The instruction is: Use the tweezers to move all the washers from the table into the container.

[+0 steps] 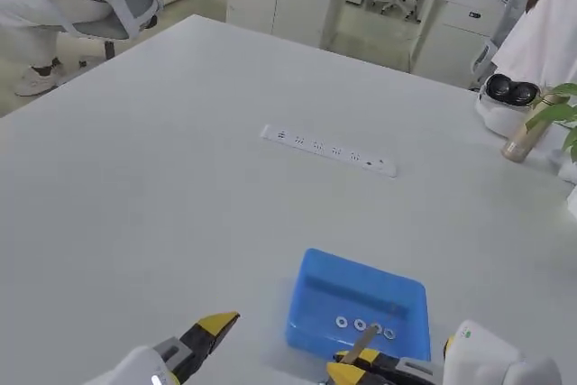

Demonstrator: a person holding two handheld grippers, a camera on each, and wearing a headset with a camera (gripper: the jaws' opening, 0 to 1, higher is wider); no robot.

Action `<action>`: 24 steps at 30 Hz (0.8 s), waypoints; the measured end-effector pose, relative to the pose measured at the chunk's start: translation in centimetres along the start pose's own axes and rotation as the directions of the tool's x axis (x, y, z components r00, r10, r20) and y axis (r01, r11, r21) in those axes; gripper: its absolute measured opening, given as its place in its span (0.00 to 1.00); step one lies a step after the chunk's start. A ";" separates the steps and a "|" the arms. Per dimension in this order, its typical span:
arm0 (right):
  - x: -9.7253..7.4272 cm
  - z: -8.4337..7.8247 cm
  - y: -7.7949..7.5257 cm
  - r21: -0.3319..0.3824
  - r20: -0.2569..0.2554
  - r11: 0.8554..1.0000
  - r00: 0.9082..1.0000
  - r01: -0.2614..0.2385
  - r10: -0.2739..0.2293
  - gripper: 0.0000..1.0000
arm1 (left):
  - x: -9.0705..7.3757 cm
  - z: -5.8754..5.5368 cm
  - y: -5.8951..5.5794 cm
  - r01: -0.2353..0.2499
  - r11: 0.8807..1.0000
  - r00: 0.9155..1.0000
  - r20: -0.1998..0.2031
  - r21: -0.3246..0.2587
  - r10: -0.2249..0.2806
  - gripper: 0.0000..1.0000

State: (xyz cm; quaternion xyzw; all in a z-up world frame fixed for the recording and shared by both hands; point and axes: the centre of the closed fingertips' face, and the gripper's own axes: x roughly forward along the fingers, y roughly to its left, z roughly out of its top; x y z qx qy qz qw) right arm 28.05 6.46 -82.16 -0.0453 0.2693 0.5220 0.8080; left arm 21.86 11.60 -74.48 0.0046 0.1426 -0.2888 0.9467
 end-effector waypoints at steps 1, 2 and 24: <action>0.0 0.0 0.0 -0.003 -0.002 1.000 1.000 0.001 -0.001 0.04 | 0.0 0.0 0.0 0.000 1.000 1.000 0.000 0.000 0.000 0.78; 0.0 -0.1 0.2 -0.007 -0.002 1.000 1.000 -0.002 0.002 0.04 | 0.0 0.0 0.0 0.000 1.000 1.000 0.001 0.000 0.000 0.78; -0.2 -0.5 1.4 -0.147 -0.063 0.989 0.998 -0.032 0.023 0.04 | 0.0 0.0 0.0 -0.002 1.000 1.000 -0.001 0.008 0.002 0.78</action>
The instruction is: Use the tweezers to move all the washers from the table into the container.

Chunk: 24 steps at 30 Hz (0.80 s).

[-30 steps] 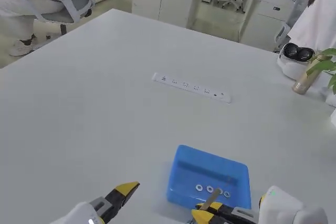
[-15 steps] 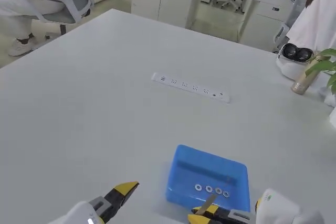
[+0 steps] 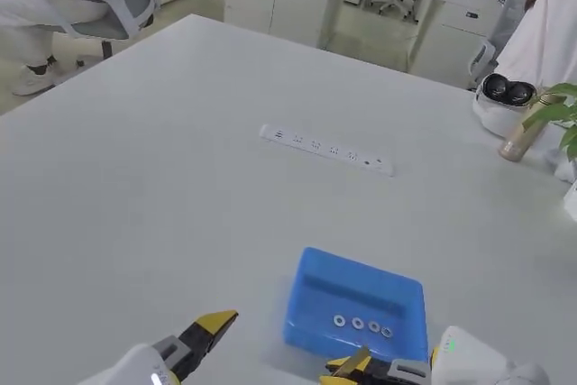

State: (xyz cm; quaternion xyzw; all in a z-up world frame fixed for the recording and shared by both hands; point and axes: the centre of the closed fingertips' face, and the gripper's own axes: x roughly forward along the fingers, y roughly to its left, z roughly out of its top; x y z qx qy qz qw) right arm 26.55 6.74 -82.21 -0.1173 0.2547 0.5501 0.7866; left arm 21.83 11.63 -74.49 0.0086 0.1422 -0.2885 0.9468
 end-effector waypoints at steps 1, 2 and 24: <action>0.0 0.0 0.0 0.003 0.002 1.000 1.000 0.000 0.000 0.04 | 0.0 0.0 0.0 -0.001 1.000 1.000 0.000 0.000 0.001 0.78; 0.0 0.0 -0.1 0.007 0.002 1.000 1.000 0.000 0.000 0.04 | 0.0 0.0 0.0 -0.002 1.000 1.000 -0.001 -0.001 0.002 0.77; 0.1 -0.1 0.1 -0.058 -0.014 0.998 1.000 -0.014 0.013 0.03 | 0.0 0.0 0.0 -0.001 1.000 1.000 -0.004 0.005 0.001 0.77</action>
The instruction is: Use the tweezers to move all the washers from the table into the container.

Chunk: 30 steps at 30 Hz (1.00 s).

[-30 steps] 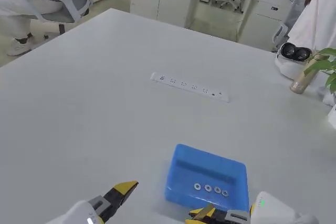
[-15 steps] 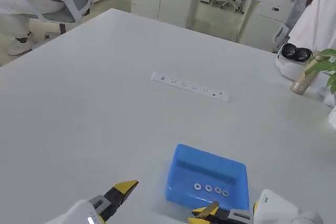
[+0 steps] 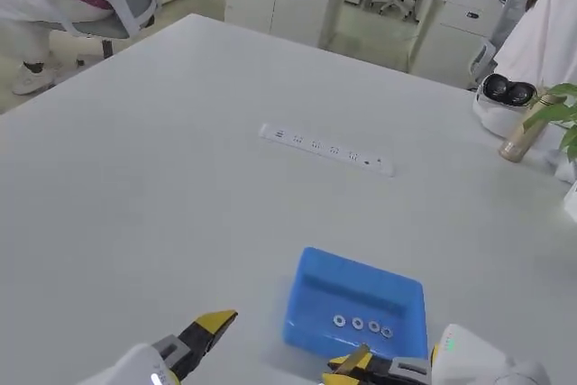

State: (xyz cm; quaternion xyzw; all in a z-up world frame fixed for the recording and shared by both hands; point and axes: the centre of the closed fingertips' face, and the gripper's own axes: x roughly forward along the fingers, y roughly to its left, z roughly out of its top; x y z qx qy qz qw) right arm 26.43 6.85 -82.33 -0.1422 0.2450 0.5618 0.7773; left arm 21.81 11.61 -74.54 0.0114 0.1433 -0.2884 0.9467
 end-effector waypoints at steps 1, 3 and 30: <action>0.0 0.1 0.1 -0.010 -0.002 1.000 1.000 -0.001 0.001 0.03 | 0.0 0.0 0.0 0.001 1.000 1.000 0.000 0.001 -0.001 0.77; 0.0 0.0 0.1 -0.018 -0.010 1.000 1.000 0.003 -0.003 0.03 | 0.0 0.0 0.0 0.002 1.000 1.000 0.001 0.001 -0.002 0.78; -1.1 8.0 -5.7 0.155 0.151 0.982 0.980 0.104 -0.127 0.03 | 0.0 0.0 0.0 0.002 1.000 1.000 0.004 -0.005 -0.002 0.77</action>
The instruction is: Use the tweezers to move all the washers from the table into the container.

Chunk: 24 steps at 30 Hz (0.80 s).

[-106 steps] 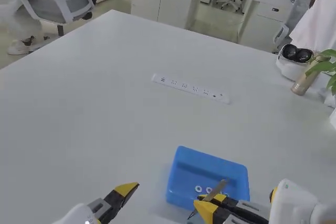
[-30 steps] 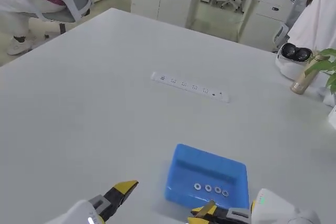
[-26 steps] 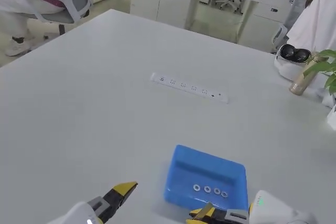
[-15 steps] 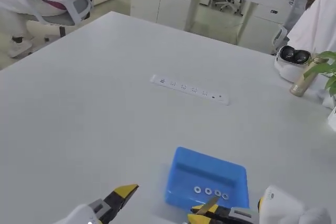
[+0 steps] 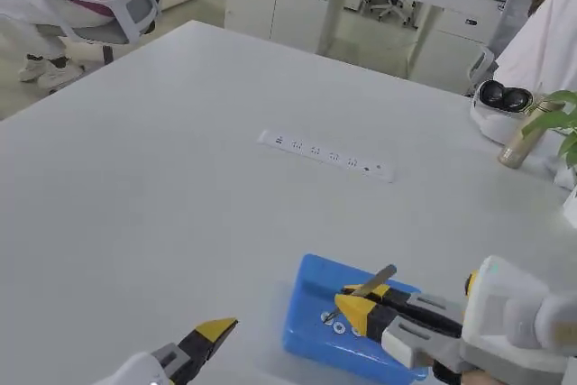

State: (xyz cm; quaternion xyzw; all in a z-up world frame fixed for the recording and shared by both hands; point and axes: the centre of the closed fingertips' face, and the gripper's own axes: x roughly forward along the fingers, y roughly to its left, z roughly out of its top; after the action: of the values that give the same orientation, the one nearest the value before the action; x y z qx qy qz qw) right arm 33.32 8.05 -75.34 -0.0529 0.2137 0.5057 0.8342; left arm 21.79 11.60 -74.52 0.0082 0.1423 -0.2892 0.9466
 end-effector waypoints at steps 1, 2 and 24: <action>0.6 -0.5 -0.5 0.007 -0.028 1.000 1.000 0.012 -0.012 0.03 | 0.0 0.0 0.0 0.000 1.000 1.000 0.001 -0.001 0.000 0.77; 0.9 -0.8 -0.8 0.008 -0.046 1.000 0.999 0.024 -0.024 0.03 | 0.0 0.0 0.0 -0.002 1.000 1.000 0.000 -0.001 0.002 0.77; 4.3 -4.3 -2.1 -0.001 -0.163 0.999 0.986 0.041 -0.041 0.03 | 0.0 -0.1 0.0 0.000 1.000 1.000 -0.003 -0.004 0.000 0.77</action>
State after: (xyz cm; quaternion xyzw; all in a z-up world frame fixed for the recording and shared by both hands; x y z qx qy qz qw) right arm 35.51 9.28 -81.28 -0.0975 0.2804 0.4823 0.8242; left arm 21.80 11.62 -74.67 0.0067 0.1441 -0.2891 0.9464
